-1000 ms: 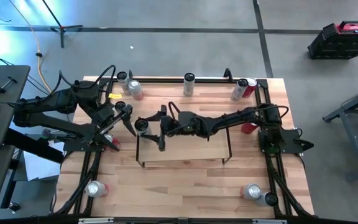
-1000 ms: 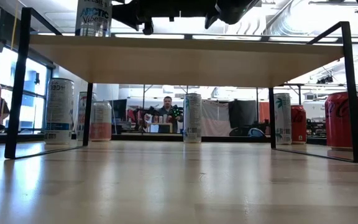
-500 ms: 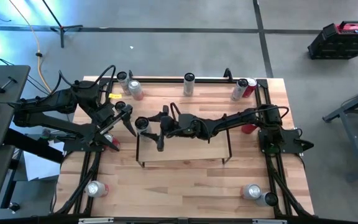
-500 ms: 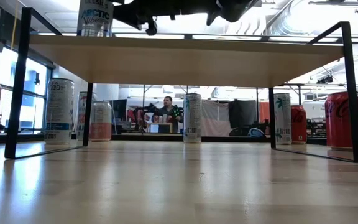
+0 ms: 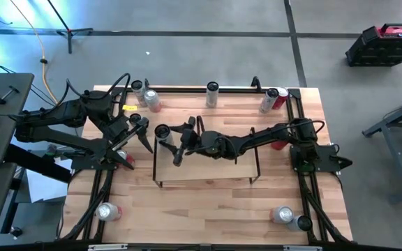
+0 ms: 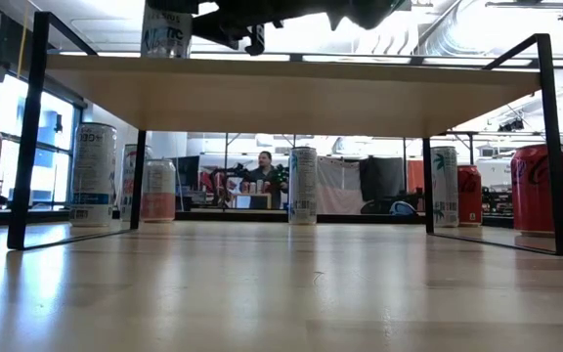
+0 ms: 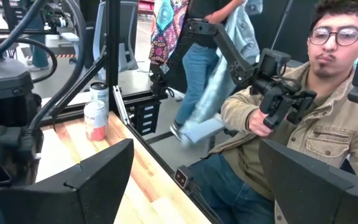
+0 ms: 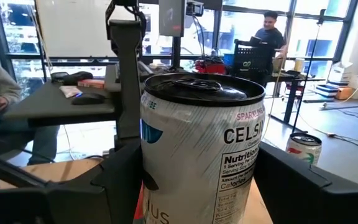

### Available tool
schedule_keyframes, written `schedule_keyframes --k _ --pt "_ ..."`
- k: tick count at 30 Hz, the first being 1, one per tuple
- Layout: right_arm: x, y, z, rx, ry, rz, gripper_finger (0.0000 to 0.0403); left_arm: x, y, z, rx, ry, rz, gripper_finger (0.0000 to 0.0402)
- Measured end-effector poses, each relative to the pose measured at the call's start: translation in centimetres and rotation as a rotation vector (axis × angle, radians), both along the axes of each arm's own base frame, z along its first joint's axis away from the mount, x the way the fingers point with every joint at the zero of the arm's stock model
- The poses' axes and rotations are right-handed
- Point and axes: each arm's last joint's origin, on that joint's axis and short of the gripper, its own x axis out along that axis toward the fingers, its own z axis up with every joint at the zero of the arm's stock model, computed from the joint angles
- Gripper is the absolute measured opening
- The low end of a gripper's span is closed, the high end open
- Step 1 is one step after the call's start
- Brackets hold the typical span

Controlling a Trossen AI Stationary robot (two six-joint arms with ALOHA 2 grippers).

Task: Place canned beverage on shelf
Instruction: Put the bottom left white blue soda can on the shelf

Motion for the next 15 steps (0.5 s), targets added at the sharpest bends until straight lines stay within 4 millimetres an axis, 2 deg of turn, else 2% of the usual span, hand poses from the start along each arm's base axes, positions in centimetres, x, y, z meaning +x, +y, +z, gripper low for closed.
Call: schedule_keyframes --k 7,15 --pt "0.1 -1.2 -0.1 0.006 0.010 -0.004 0.0257 0.0 0.0 0.0 0.001 0.000 0.000 0.0337" --pt "0.1 -1.1 -0.1 -0.003 0.012 0.029 0.0257 0.0 0.0 0.0 -0.003 0.003 0.001 0.0337"
